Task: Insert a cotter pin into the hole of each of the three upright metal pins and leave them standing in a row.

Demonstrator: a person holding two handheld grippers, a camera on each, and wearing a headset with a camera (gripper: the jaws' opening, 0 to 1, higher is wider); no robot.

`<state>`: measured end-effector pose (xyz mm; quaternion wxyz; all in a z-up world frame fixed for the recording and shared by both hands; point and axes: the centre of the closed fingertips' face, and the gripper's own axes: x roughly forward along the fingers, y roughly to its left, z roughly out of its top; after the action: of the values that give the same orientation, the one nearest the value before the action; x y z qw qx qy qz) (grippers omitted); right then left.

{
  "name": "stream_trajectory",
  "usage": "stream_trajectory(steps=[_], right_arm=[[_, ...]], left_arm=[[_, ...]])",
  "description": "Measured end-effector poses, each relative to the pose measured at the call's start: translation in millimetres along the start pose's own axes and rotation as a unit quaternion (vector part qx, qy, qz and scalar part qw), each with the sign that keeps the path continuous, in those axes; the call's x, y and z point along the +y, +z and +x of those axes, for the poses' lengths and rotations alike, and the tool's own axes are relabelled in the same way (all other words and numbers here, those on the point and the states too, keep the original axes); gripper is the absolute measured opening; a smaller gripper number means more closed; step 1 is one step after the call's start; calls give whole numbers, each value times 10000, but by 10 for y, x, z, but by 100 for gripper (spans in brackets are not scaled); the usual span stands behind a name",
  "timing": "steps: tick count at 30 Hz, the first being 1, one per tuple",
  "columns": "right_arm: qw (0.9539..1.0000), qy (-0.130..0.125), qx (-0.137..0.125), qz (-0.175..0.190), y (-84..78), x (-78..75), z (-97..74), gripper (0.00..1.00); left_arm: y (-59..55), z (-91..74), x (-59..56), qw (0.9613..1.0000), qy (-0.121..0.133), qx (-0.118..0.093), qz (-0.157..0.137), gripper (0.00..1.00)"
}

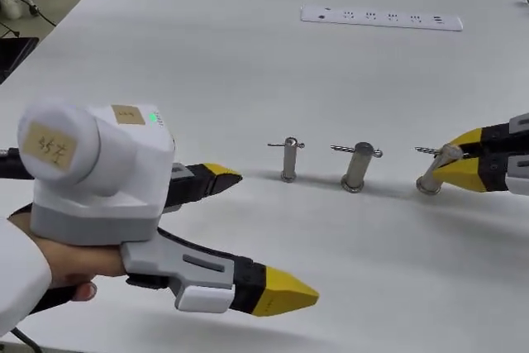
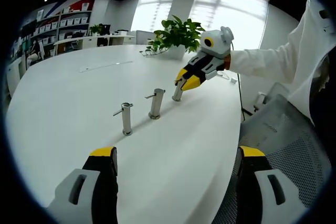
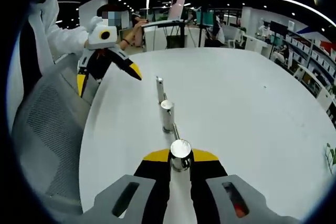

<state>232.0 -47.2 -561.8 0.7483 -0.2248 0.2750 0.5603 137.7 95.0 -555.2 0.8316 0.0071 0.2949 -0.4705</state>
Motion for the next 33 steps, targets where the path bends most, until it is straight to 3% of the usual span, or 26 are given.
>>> stream_trajectory(steps=[4, 15, 25, 33], right_arm=[[10000, 22, 19, -50, 20, -13, 39, 8], [9999, 107, 44, -46, -8, -5, 94, 8], [9999, 22, 123, -74, -96, -2, 133, 8], [10000, 7, 23, -12, -88, -21, 125, 8]], left_arm=[[31, -12, -9, 10000, -4, -77, 1, 92], [9, -37, 2, 10000, 22, -48, -44, 91], [4, -36, 9, 10000, 34, -32, -77, 91], [-12, -38, 5, 9999, 29, -9, -118, 90]])
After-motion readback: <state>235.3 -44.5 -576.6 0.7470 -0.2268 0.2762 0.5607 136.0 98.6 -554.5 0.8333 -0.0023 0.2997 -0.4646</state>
